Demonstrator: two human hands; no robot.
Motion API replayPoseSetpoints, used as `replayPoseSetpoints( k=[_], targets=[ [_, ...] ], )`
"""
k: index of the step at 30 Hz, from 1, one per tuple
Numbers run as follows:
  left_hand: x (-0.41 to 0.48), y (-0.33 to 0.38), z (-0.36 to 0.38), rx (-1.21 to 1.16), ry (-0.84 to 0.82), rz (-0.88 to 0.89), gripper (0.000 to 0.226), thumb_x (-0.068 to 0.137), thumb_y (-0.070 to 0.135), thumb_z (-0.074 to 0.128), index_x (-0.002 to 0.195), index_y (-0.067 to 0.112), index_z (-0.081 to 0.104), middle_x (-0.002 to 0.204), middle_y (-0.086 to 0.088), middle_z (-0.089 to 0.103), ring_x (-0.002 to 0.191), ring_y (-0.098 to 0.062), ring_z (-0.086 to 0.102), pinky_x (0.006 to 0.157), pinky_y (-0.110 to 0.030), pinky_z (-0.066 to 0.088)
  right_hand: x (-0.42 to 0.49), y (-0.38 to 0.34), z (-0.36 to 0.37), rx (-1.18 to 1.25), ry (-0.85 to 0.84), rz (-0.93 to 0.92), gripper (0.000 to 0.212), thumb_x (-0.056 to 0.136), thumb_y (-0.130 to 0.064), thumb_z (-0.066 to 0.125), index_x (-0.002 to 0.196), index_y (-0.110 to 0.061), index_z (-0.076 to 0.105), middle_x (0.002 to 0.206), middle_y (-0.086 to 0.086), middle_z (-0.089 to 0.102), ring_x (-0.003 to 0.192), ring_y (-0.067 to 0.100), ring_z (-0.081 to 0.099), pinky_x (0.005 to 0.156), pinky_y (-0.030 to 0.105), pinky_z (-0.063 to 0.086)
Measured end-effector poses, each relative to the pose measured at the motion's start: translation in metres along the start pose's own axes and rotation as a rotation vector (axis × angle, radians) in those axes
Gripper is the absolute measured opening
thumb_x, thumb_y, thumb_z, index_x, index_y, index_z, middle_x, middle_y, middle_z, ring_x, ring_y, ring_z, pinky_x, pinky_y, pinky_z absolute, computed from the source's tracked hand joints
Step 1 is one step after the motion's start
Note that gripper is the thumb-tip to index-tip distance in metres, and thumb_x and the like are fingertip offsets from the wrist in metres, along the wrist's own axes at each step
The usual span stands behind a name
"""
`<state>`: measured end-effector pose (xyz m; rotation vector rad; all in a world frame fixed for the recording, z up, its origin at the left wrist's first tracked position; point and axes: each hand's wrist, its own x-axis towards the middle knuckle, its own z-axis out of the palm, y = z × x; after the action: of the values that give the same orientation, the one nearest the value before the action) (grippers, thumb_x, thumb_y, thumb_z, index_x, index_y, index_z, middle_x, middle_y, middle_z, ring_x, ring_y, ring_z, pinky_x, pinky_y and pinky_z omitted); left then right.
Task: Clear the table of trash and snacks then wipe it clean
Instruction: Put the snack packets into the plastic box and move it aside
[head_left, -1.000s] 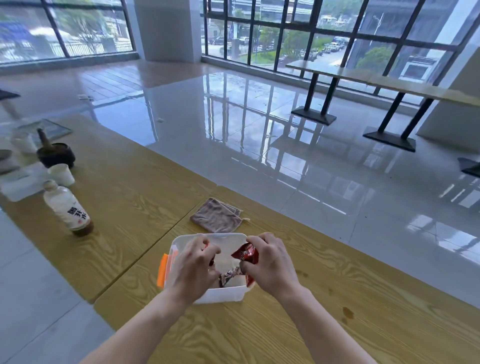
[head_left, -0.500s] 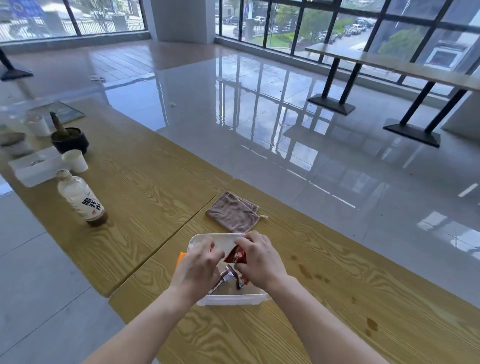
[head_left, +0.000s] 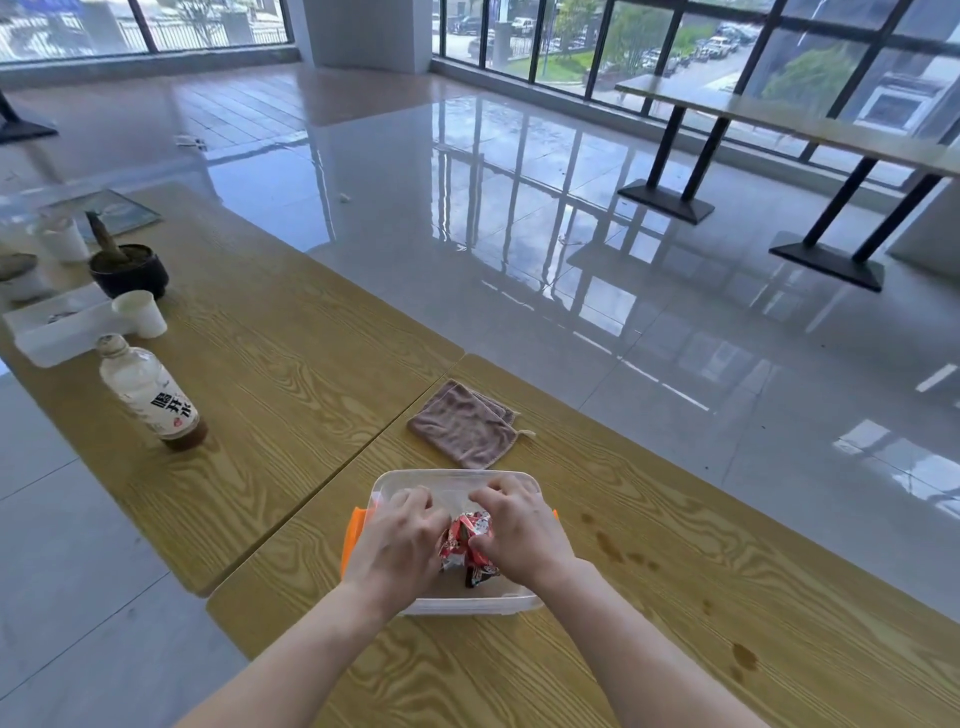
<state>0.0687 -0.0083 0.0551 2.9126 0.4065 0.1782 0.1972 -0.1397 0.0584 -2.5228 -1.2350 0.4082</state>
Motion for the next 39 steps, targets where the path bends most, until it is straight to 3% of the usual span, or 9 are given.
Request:
replayPoseSetpoints(
  k=[4, 8, 15, 21, 26, 29, 33, 35, 39],
  targets=[
    [-0.002, -0.004, 0.000, -0.009, 0.050, -0.001, 0.013, 0.071, 0.016, 0.075, 0.082, 0.017, 0.069, 0.092, -0.007, 0.063, 0.092, -0.031, 0.061, 0.080, -0.046, 0.052, -0.006, 0.008, -0.009, 0.041, 0.115, -0.017, 0.045, 0.091, -0.028, 0.070, 0.134, -0.022, 0.060, 0.131, -0.001, 0.057, 0.124, 0.020, 0.047, 0.100, 0.034, 0.044],
    [-0.006, -0.009, 0.000, -0.042, 0.094, -0.095, 0.035, 0.067, 0.011, 0.077, 0.101, 0.017, 0.068, 0.110, -0.011, 0.061, 0.115, -0.034, 0.055, 0.090, -0.051, 0.050, -0.015, 0.018, -0.019, 0.059, 0.225, 0.005, 0.046, 0.089, -0.022, 0.073, 0.133, -0.020, 0.062, 0.122, -0.001, 0.062, 0.113, 0.020, 0.055, 0.091, 0.027, 0.047],
    [-0.016, -0.023, 0.013, -0.222, 0.067, -0.302, 0.066, 0.086, 0.020, 0.069, 0.145, 0.009, 0.039, 0.149, -0.018, 0.036, 0.136, -0.032, 0.039, 0.105, -0.039, 0.041, -0.027, 0.039, -0.021, 0.067, 0.239, 0.207, 0.030, 0.094, -0.023, 0.061, 0.124, -0.021, 0.058, 0.123, 0.003, 0.056, 0.114, 0.025, 0.052, 0.088, 0.030, 0.047],
    [-0.015, -0.024, 0.015, -0.229, 0.048, -0.322, 0.068, 0.086, 0.012, 0.066, 0.147, 0.006, 0.035, 0.152, -0.018, 0.033, 0.137, -0.032, 0.041, 0.105, -0.038, 0.043, -0.030, 0.044, -0.015, 0.097, 0.168, 0.291, 0.053, 0.096, -0.033, 0.059, 0.144, -0.017, 0.042, 0.135, 0.008, 0.051, 0.120, 0.028, 0.051, 0.095, 0.032, 0.046],
    [-0.014, -0.025, 0.015, -0.222, 0.027, -0.369, 0.068, 0.085, 0.002, 0.057, 0.149, 0.004, 0.032, 0.154, -0.019, 0.032, 0.136, -0.033, 0.042, 0.103, -0.041, 0.046, -0.030, 0.042, -0.009, 0.125, 0.088, 0.321, 0.059, 0.094, -0.036, 0.062, 0.146, -0.019, 0.038, 0.133, 0.007, 0.051, 0.116, 0.026, 0.055, 0.093, 0.034, 0.049],
    [-0.013, -0.027, 0.015, -0.217, 0.033, -0.401, 0.065, 0.085, 0.001, 0.054, 0.147, 0.004, 0.036, 0.153, -0.018, 0.037, 0.134, -0.032, 0.047, 0.099, -0.044, 0.049, -0.030, 0.042, -0.006, 0.145, 0.068, 0.338, 0.051, 0.093, -0.033, 0.063, 0.139, -0.020, 0.044, 0.121, 0.004, 0.055, 0.105, 0.026, 0.059, 0.086, 0.034, 0.050],
    [-0.011, -0.032, 0.014, -0.204, 0.043, -0.415, 0.057, 0.091, 0.022, 0.050, 0.144, 0.005, 0.042, 0.150, -0.014, 0.045, 0.132, -0.030, 0.050, 0.098, -0.051, 0.048, -0.030, 0.041, -0.002, 0.174, 0.108, 0.335, 0.038, 0.096, -0.028, 0.057, 0.133, -0.021, 0.050, 0.114, 0.003, 0.056, 0.095, 0.025, 0.060, 0.080, 0.034, 0.050],
    [-0.010, -0.035, 0.015, -0.247, 0.049, -0.411, 0.054, 0.092, 0.017, 0.049, 0.144, 0.001, 0.042, 0.148, -0.016, 0.046, 0.136, -0.029, 0.046, 0.106, -0.045, 0.044, -0.029, 0.041, -0.002, 0.181, 0.126, 0.337, 0.036, 0.097, -0.026, 0.055, 0.132, -0.021, 0.052, 0.112, 0.004, 0.057, 0.094, 0.026, 0.060, 0.081, 0.035, 0.050],
    [-0.011, -0.035, 0.013, -0.256, 0.063, -0.398, 0.050, 0.094, 0.006, 0.050, 0.144, 0.002, 0.043, 0.148, -0.013, 0.047, 0.134, -0.026, 0.047, 0.105, -0.039, 0.046, -0.031, 0.041, -0.002, 0.173, 0.165, 0.332, 0.031, 0.100, -0.028, 0.052, 0.130, -0.020, 0.054, 0.110, 0.005, 0.059, 0.094, 0.027, 0.062, 0.081, 0.035, 0.052]
  ],
)
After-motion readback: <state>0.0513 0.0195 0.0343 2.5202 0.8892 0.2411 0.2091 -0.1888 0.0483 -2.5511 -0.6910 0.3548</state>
